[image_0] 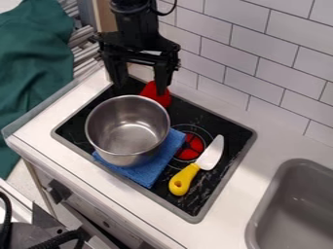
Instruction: Take the red pepper and put it in the pot
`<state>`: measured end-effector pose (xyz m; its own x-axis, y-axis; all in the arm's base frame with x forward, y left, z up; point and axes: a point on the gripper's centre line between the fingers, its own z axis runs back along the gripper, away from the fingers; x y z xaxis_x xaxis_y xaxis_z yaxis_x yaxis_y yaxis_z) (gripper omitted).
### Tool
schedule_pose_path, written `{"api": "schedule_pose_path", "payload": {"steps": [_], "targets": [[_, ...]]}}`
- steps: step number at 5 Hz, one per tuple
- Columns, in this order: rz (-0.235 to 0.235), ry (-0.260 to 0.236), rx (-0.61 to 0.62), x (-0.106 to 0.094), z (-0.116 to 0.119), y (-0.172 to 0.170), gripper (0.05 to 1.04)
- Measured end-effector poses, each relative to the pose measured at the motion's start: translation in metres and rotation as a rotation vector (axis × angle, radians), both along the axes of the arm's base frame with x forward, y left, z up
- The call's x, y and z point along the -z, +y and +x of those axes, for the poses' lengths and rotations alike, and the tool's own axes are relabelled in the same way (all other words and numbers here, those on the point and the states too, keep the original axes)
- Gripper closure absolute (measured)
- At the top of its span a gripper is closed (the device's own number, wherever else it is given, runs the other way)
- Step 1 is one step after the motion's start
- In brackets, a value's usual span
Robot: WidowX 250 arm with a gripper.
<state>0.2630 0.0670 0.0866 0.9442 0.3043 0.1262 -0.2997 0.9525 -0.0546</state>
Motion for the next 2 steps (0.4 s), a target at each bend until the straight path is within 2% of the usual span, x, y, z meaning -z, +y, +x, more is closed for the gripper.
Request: {"api": "schedule_pose_path", "payload": {"steps": [1,2], "targets": [[-0.011,0.029,0.000,0.0076,-0.0028,-0.0012,0.079],[-0.031,0.053,-0.003,0.0160,0.0040,0.0000,0.079]]}}
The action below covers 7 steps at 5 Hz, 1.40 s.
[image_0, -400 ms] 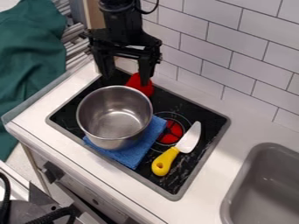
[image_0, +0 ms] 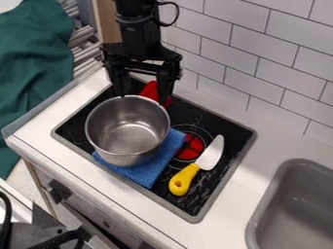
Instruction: Take the red pepper and put it in the pot
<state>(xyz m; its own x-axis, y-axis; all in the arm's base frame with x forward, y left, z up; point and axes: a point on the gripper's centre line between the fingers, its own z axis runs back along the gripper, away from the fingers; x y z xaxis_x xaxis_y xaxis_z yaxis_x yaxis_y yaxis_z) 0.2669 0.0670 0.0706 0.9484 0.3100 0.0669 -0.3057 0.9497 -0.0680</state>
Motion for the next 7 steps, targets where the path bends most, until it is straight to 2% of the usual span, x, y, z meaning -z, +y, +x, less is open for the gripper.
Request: {"api": "schedule_pose_path", "payload": {"steps": [1,2,3,4,7], "targets": [[-0.015,0.017,-0.070,0.009,-0.002,0.020,0.079],[-0.016,0.009,-0.040,0.014,0.017,0.027,0.079],[-0.043,-0.013,0.057,0.028,0.045,0.022,0.079],[-0.011,-0.035,0.154,0.028,0.065,0.015,0.079],[-0.015,0.005,0.232,0.060,0.076,0.011,0.079]]}}
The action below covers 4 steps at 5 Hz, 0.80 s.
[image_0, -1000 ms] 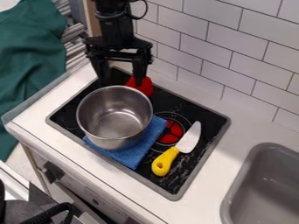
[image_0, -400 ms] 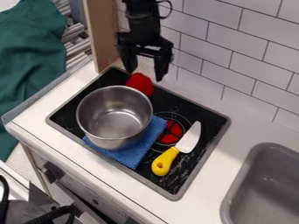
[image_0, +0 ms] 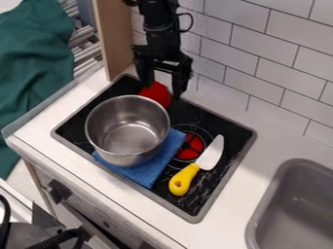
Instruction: Take the red pepper and put it in the pot
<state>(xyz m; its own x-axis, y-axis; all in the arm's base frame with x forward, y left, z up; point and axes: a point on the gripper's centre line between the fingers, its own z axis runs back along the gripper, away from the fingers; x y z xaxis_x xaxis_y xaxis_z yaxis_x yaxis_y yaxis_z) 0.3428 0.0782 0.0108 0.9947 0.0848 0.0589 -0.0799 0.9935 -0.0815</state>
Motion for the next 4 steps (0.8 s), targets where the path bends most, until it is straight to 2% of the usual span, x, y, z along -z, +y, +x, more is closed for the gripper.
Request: {"api": "schedule_pose_path", "payload": {"steps": [2,4], "targets": [[0.016,-0.017,-0.026,0.005,0.013,0.021,0.079],[0.023,-0.010,-0.047,0.004,0.016,0.030,0.079]]}}
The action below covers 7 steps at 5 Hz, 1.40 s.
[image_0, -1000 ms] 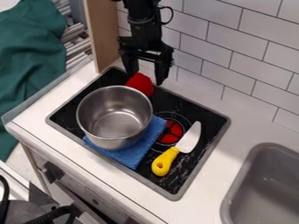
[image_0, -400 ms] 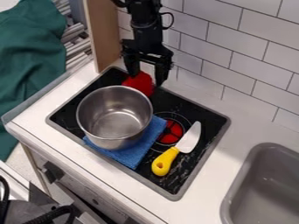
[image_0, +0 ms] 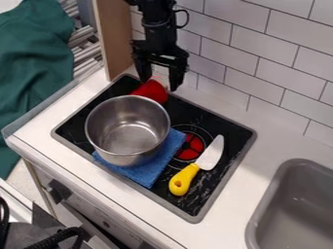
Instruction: Take the red pepper and put it in the pot
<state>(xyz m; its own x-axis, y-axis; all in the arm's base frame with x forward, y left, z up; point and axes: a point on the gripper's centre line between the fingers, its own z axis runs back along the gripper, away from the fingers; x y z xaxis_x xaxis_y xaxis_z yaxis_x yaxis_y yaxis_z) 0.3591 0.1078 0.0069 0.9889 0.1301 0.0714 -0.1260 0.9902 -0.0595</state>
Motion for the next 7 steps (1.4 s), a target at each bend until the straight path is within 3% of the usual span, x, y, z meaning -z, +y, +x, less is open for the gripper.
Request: {"api": "schedule_pose_path", "payload": {"steps": [2,5,6,7], "targets": [[0.003,-0.013,-0.006,-0.007,0.007,0.004,0.079],[-0.006,0.051,-0.016,0.014,-0.005,0.020,0.079],[-0.013,0.065,-0.013,0.017,-0.007,0.019,0.135],[-0.011,0.073,-0.013,0.019,-0.008,0.020,0.307]]}}
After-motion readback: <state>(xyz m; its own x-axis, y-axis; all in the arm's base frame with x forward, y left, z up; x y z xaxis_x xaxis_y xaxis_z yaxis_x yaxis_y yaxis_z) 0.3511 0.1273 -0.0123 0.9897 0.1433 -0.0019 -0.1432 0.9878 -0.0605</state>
